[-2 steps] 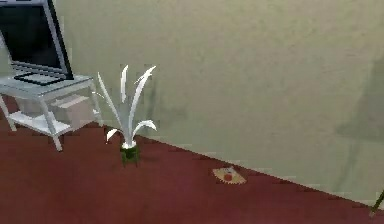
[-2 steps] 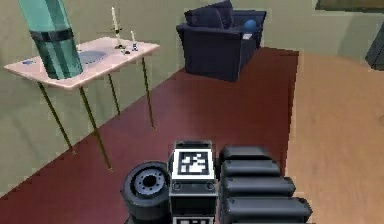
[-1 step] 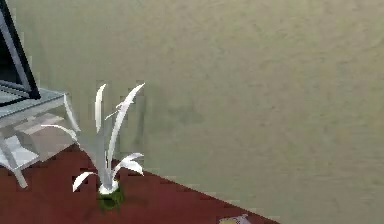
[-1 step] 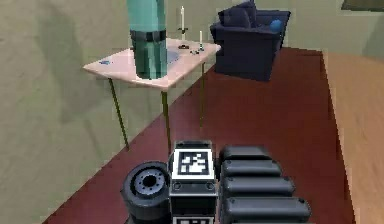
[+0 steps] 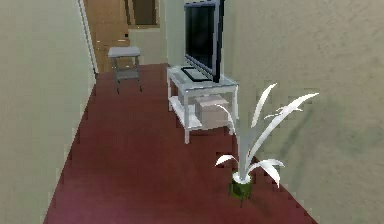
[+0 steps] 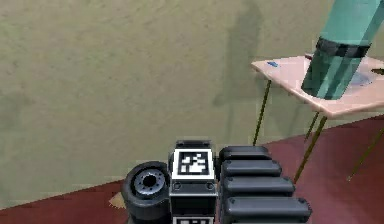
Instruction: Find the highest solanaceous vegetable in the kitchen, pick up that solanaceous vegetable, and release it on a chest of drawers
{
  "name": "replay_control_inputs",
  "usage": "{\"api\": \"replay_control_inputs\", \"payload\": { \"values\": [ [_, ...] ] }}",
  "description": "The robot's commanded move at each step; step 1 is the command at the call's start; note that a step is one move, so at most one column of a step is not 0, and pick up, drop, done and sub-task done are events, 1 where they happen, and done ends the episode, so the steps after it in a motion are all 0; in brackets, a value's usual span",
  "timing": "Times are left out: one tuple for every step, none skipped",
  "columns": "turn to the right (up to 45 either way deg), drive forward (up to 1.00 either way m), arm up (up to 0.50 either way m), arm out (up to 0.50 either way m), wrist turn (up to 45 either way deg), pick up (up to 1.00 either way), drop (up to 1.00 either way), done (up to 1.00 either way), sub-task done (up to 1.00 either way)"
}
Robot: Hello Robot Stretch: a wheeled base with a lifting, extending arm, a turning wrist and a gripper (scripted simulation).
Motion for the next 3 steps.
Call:
{"api": "replay_control_inputs", "payload": {
  "values": [
    [-6.0,0.00,0.00,0.00,0.0,0.00,0.00,0.00,0.00],
    [0.0,0.15,0.00,0.00,0.0,0.00,0.00,0.00,0.00],
    [-6.0,0.00,0.00,0.00,0.0,0.00,0.00,0.00,0.00]
  ]
}}
